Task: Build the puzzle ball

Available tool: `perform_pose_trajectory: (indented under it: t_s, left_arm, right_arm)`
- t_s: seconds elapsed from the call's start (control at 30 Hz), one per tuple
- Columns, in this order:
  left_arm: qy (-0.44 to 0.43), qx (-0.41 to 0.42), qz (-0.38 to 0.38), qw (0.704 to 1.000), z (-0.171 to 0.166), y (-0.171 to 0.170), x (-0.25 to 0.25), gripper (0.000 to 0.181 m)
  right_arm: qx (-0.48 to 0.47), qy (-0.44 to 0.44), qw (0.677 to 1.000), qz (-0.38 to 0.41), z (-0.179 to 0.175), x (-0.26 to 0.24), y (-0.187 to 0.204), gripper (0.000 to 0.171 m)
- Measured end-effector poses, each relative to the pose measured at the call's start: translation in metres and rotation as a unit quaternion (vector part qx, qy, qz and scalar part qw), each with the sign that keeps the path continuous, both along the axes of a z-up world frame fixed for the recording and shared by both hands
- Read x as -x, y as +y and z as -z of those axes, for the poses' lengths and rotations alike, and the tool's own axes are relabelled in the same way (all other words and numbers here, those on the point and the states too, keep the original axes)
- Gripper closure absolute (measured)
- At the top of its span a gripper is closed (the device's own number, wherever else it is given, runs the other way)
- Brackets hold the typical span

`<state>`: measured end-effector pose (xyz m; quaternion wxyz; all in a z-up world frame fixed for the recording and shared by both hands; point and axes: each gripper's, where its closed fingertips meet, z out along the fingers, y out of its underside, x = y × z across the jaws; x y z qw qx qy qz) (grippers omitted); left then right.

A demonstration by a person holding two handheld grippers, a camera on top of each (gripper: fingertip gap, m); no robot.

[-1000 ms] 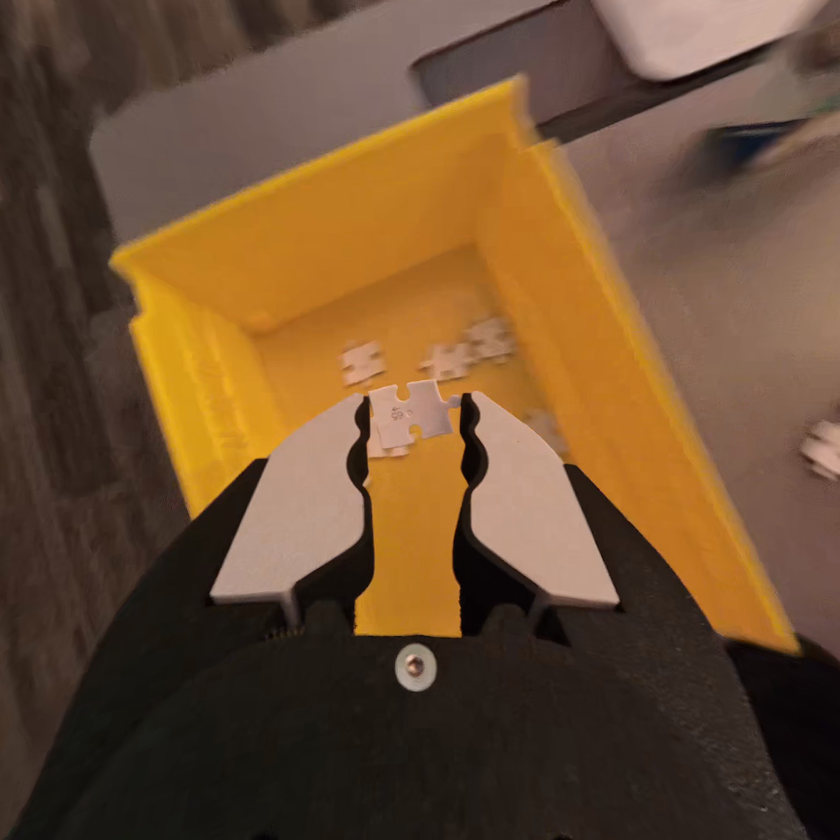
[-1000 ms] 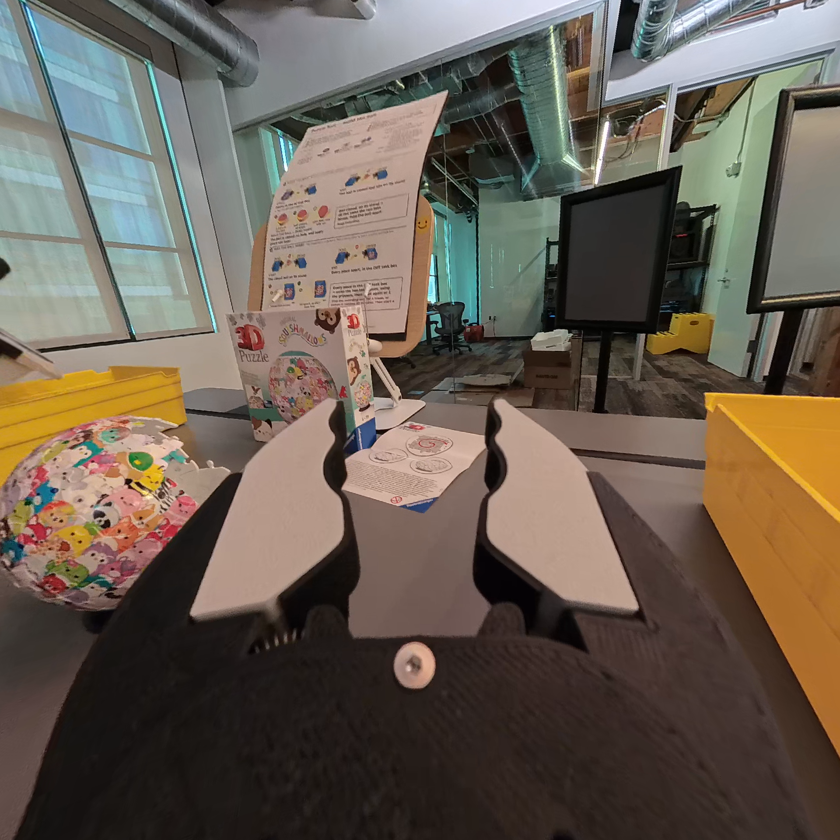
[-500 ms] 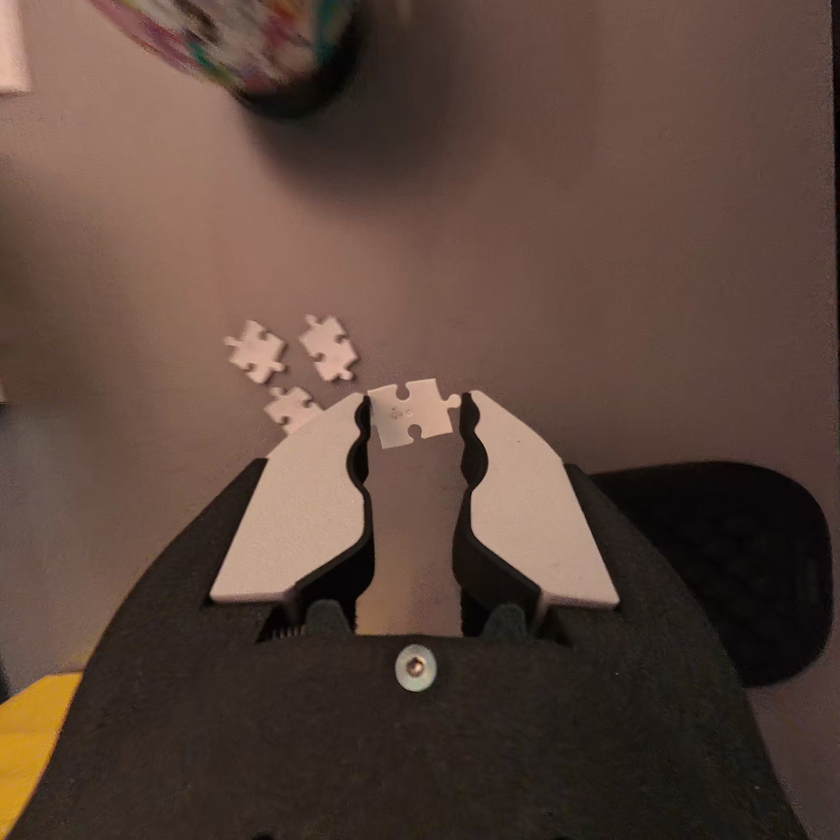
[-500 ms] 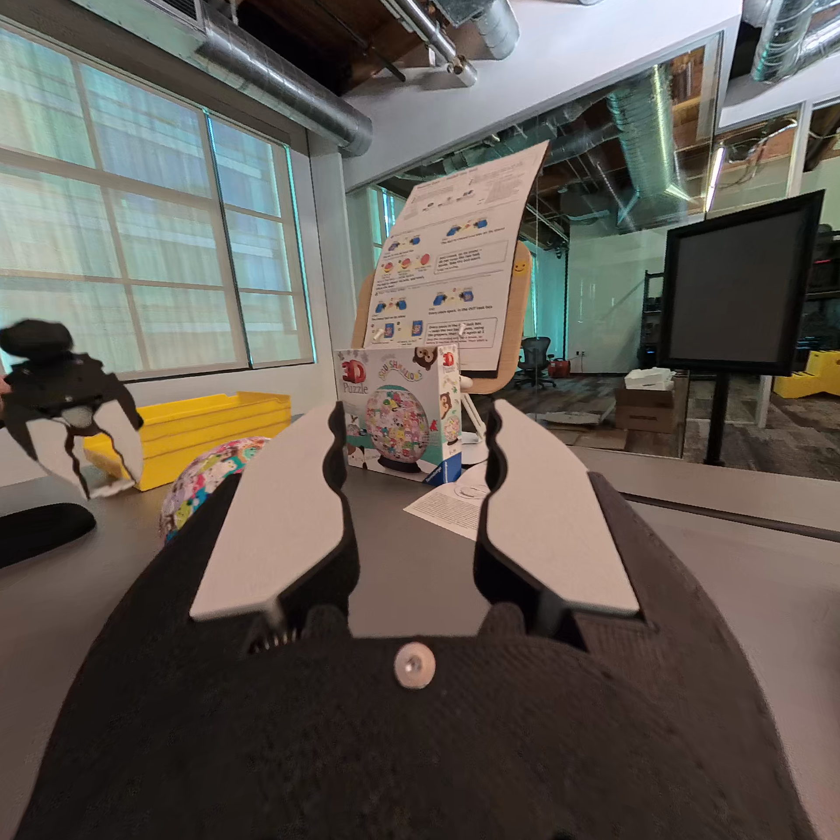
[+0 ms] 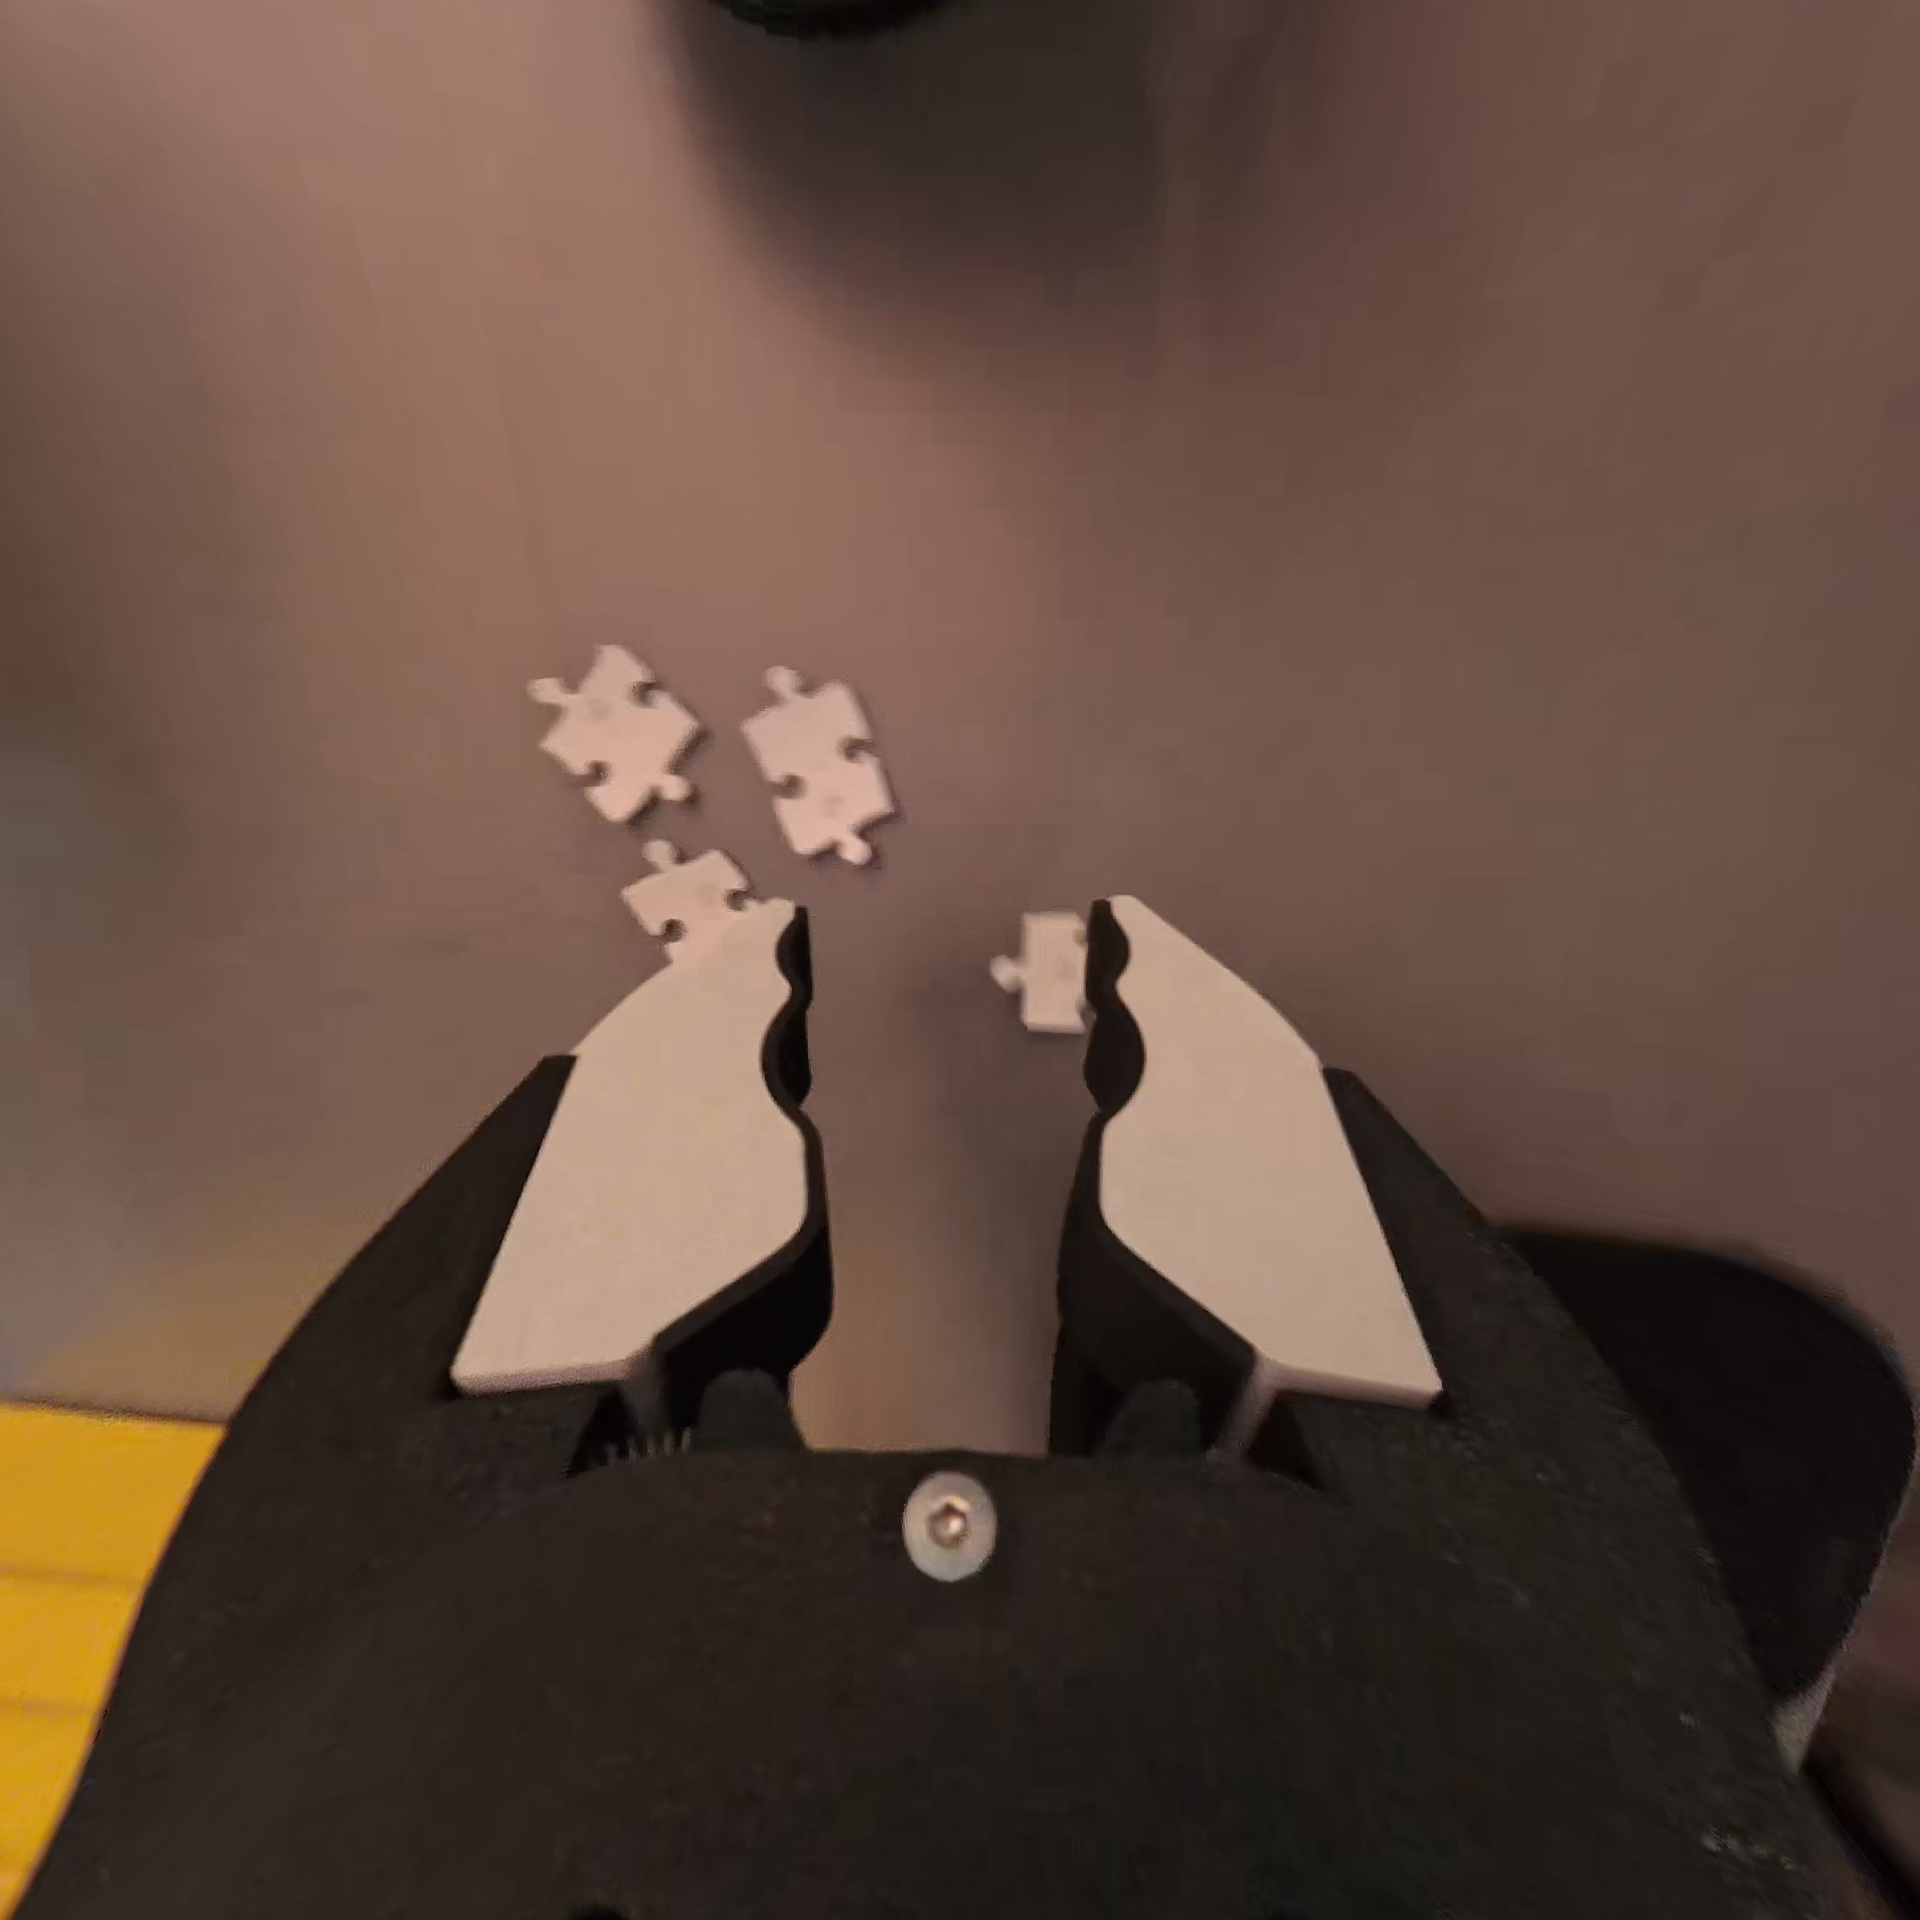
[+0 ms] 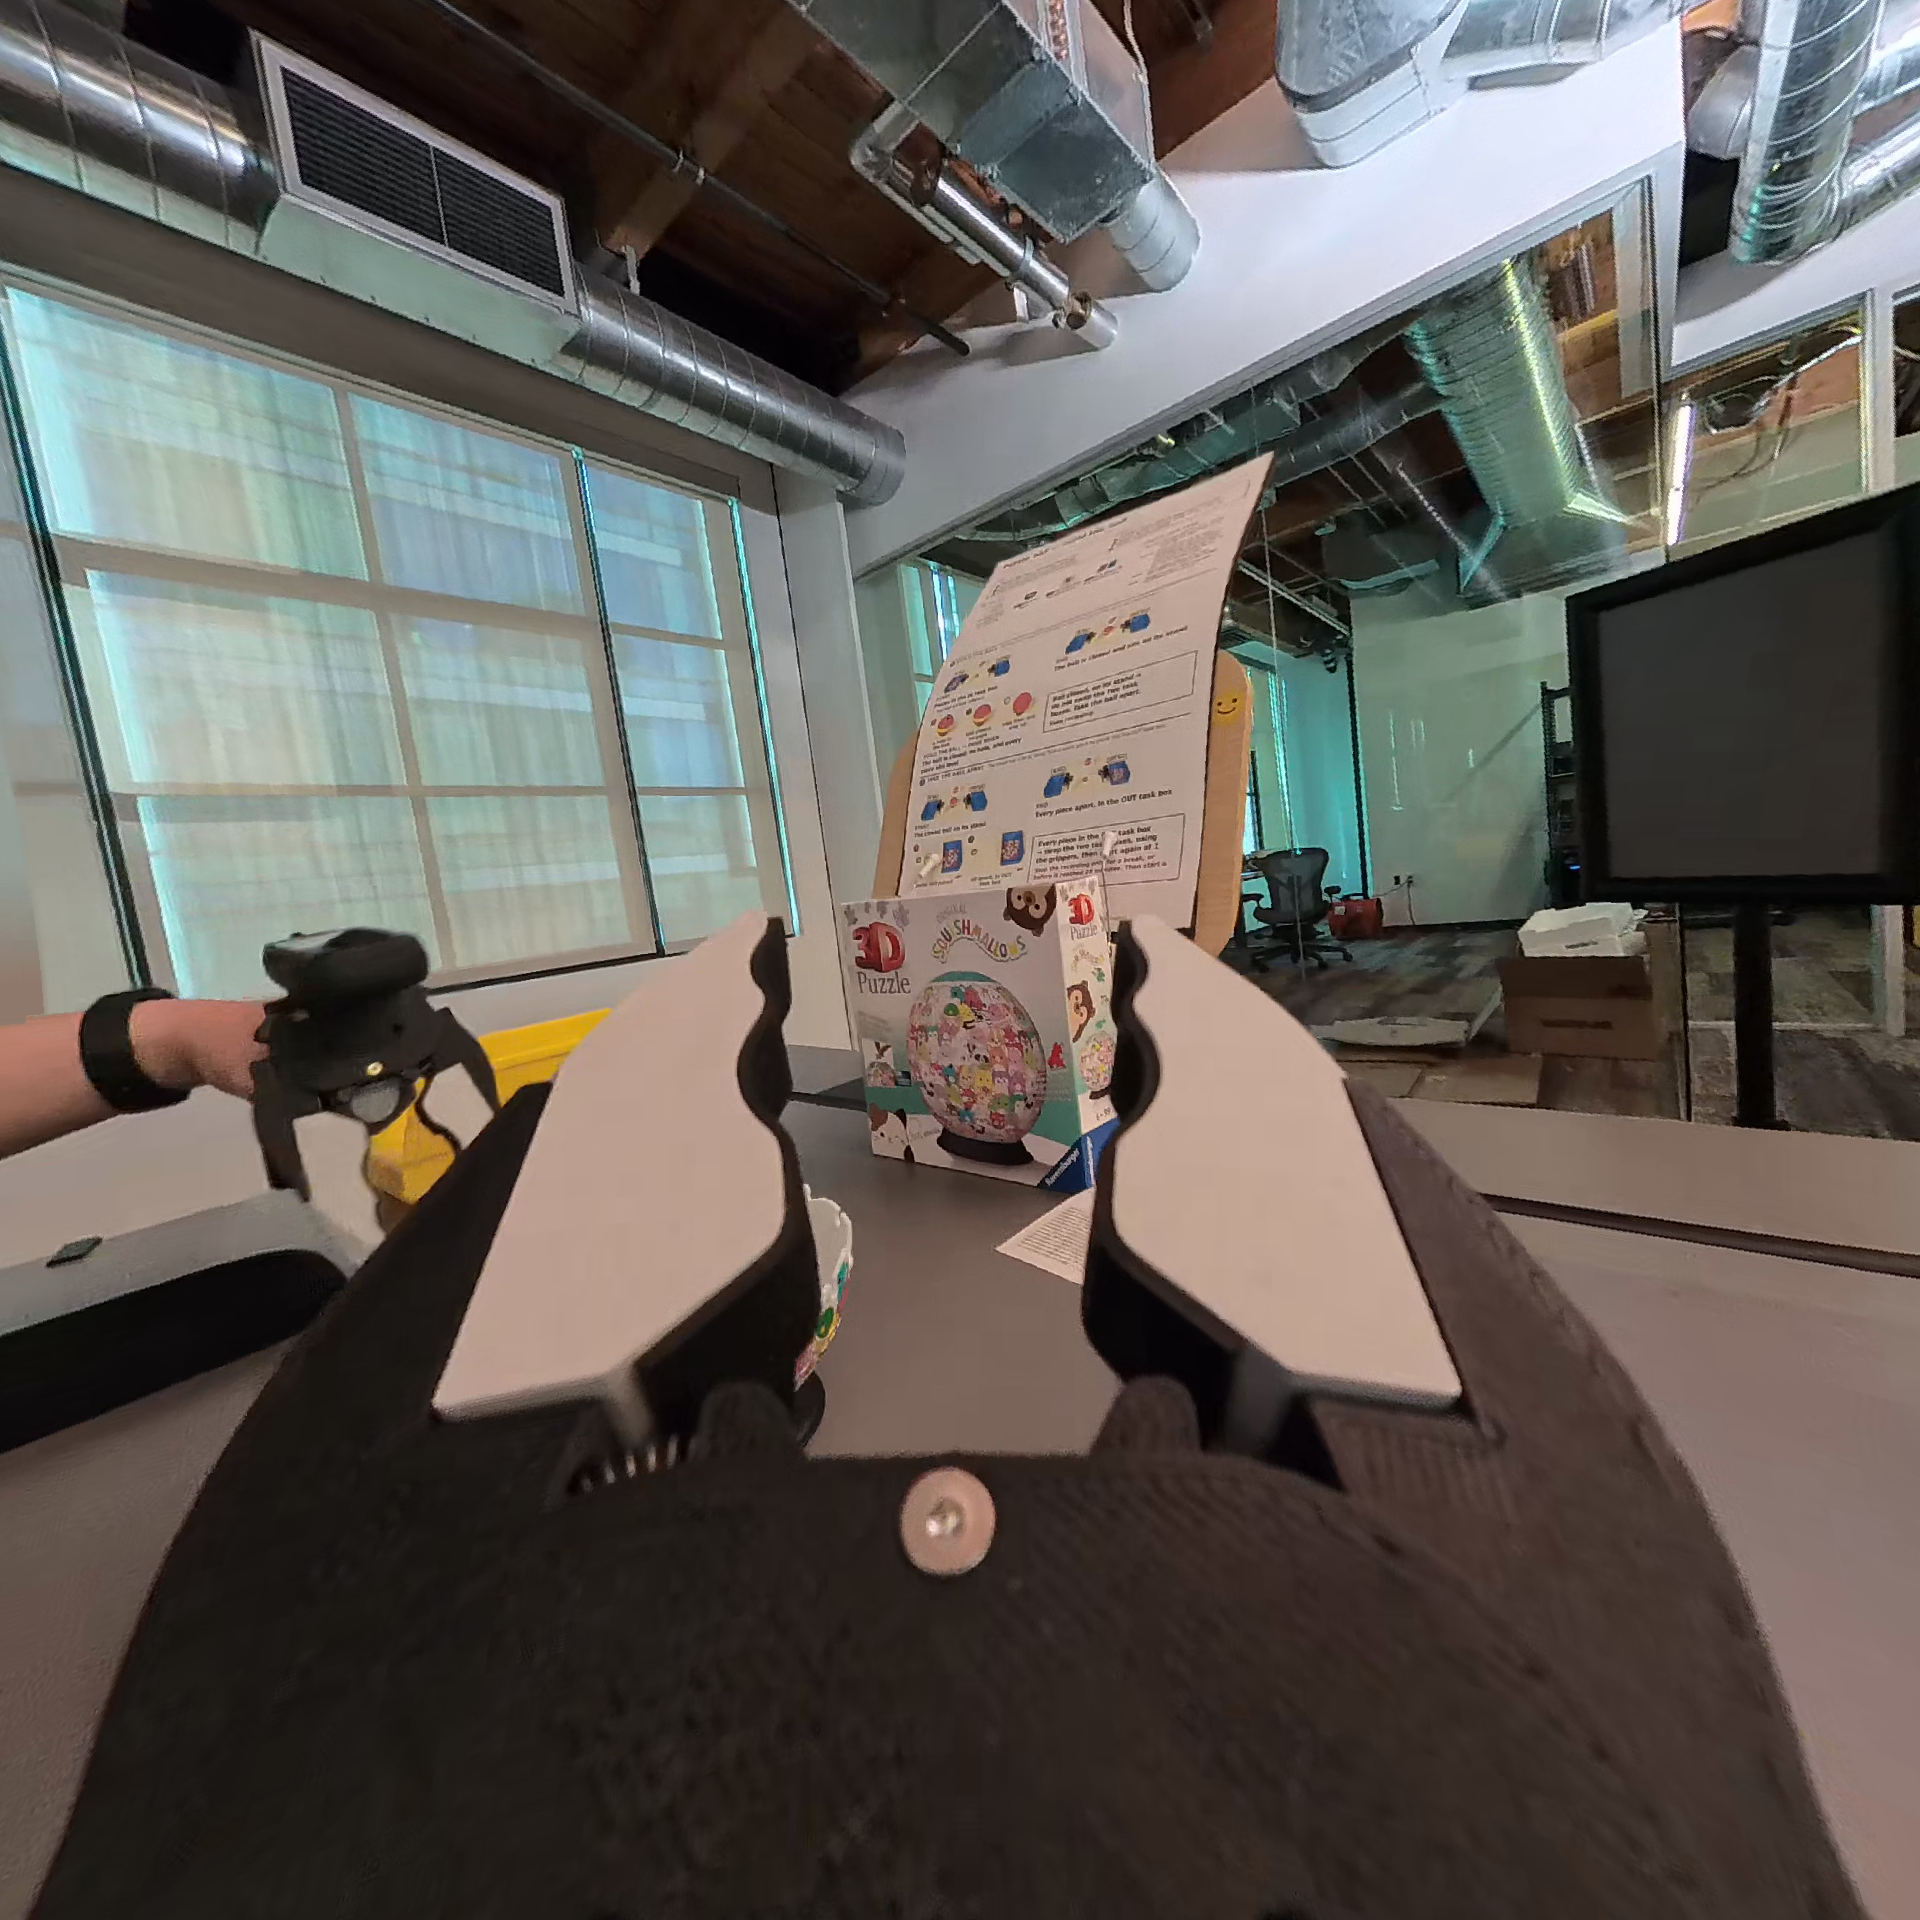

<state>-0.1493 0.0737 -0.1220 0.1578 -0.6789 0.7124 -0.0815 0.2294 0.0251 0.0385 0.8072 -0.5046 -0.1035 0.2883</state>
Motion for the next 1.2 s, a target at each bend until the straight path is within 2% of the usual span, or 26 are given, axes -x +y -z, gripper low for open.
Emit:
perform_pose_trajectory:
  t_s: [0.1, 0.2, 0.27, 0.37, 0.47, 0.5, 0.6, 0.73, 0.83, 0.9, 0.97, 1.0, 1.07, 1.2]
  left_arm:
    - [-0.030, 0.010, -0.099, 0.995, 0.006, 0.014, -0.014, 0.134]
    - [-0.029, -0.011, -0.140, 0.990, 0.018, 0.026, -0.017, 0.140]
    - [-0.027, 0.006, -0.149, 0.988, 0.025, 0.025, -0.019, 0.147]
    - [-0.014, 0.006, -0.158, 0.987, 0.034, 0.027, -0.018, 0.147]
    - [-0.009, 0.014, -0.169, 0.985, 0.036, 0.030, -0.019, 0.150]
    - [-0.009, 0.021, -0.167, 0.986, 0.036, 0.028, -0.020, 0.157]
    - [0.000, 0.019, -0.163, 0.986, 0.036, 0.023, -0.018, 0.157]
    - [-0.027, -0.024, -0.148, 0.988, 0.016, 0.007, -0.023, 0.157]
    - [-0.078, -0.076, -0.117, 0.987, -0.025, -0.025, -0.036, 0.157]
    - [-0.098, -0.115, -0.078, 0.985, -0.053, -0.057, -0.048, 0.157]
    - [-0.105, -0.153, -0.036, 0.982, -0.075, -0.088, -0.061, 0.157]
    - [-0.107, -0.163, -0.015, 0.981, -0.083, -0.104, -0.068, 0.157]
    - [-0.116, -0.171, 0.020, 0.978, -0.094, -0.130, -0.083, 0.157]
    - [-0.130, -0.185, 0.069, 0.972, -0.107, -0.163, -0.107, 0.157]
  right_arm:
    - [-0.008, -0.011, 1.000, -0.001, -0.003, 0.004, -0.003, 0.111]
    - [-0.009, -0.006, 1.000, -0.024, -0.004, 0.012, -0.005, 0.111]
    - [-0.010, -0.001, 0.999, -0.039, -0.005, 0.016, -0.007, 0.111]
    - [-0.014, 0.007, 0.998, -0.055, -0.008, 0.020, -0.010, 0.111]
    - [-0.016, 0.016, 0.997, -0.073, -0.010, 0.022, -0.013, 0.111]
    - [-0.017, 0.020, 0.997, -0.077, -0.011, 0.023, -0.014, 0.111]
    - [-0.025, 0.029, 0.996, -0.084, -0.015, 0.022, -0.018, 0.111]
    - [-0.038, 0.047, 0.994, -0.094, -0.021, 0.021, -0.027, 0.112]
    - [-0.018, 0.058, 0.990, -0.131, -0.026, 0.037, -0.046, 0.117]
    - [0.043, 0.050, 0.971, -0.231, -0.028, 0.079, -0.069, 0.131]
    - [0.107, 0.011, 0.930, -0.352, -0.026, 0.131, -0.098, 0.146]
    - [0.149, -0.005, 0.915, -0.376, -0.021, 0.151, -0.102, 0.151]
    - [0.227, -0.038, 0.883, -0.408, -0.007, 0.185, -0.106, 0.149]
    - [0.353, -0.094, 0.817, -0.446, 0.026, 0.235, -0.116, 0.148]
